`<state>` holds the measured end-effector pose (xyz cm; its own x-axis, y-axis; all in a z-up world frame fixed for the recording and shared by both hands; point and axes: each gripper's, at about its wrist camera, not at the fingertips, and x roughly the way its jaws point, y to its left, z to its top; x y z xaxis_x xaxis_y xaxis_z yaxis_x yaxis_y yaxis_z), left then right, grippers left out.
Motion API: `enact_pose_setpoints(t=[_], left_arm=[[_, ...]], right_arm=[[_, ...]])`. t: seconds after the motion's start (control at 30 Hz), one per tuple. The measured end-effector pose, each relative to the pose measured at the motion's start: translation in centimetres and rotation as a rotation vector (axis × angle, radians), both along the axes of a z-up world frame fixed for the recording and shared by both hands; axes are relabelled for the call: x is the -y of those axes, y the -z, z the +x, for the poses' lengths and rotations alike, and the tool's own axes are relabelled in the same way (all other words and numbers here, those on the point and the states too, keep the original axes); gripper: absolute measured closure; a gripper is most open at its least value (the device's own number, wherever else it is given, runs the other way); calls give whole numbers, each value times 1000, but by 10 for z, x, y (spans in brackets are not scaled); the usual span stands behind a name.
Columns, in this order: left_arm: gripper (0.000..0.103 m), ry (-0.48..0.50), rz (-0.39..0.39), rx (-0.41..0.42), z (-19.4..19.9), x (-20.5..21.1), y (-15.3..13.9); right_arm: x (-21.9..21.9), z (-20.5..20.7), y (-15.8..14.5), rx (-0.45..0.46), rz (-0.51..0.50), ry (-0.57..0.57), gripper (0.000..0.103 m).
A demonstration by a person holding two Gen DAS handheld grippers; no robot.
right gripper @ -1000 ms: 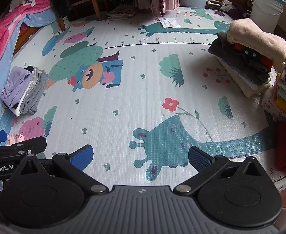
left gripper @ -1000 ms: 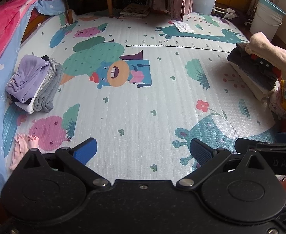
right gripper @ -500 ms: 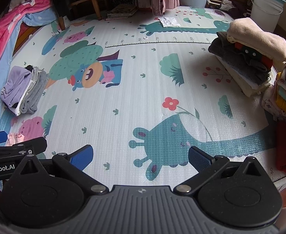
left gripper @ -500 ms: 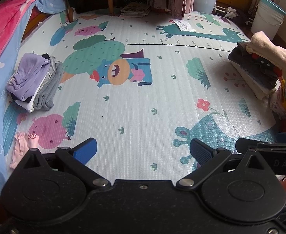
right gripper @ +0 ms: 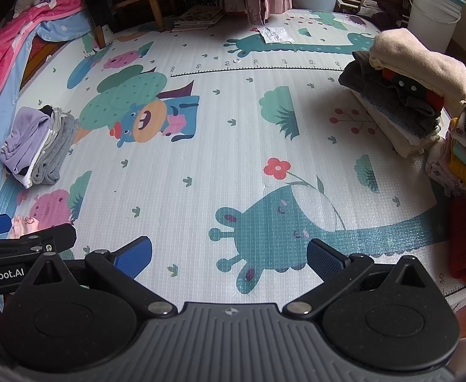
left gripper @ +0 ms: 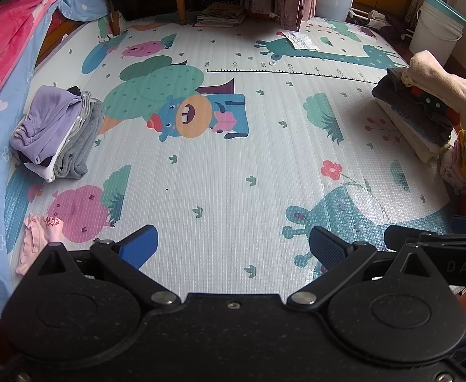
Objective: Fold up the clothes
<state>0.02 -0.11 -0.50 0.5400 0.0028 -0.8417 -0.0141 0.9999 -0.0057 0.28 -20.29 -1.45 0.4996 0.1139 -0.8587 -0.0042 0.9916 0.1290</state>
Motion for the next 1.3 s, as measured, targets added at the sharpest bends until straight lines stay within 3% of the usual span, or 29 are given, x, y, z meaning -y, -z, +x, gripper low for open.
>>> enact_pose_setpoints(t=[1.0,1.17,1.3], left_arm=[[1,-4,15,-2,-1,3,0],[1,-3,-10,-11,-3,1,-2],[1,-22,-40,-9,-6,-5,-7]], right_arm=[[3,-1,0,-10,5,-5,0],[6,-1,2,-35,43,4,0],[11,-2,-10,-24,128,27,0]])
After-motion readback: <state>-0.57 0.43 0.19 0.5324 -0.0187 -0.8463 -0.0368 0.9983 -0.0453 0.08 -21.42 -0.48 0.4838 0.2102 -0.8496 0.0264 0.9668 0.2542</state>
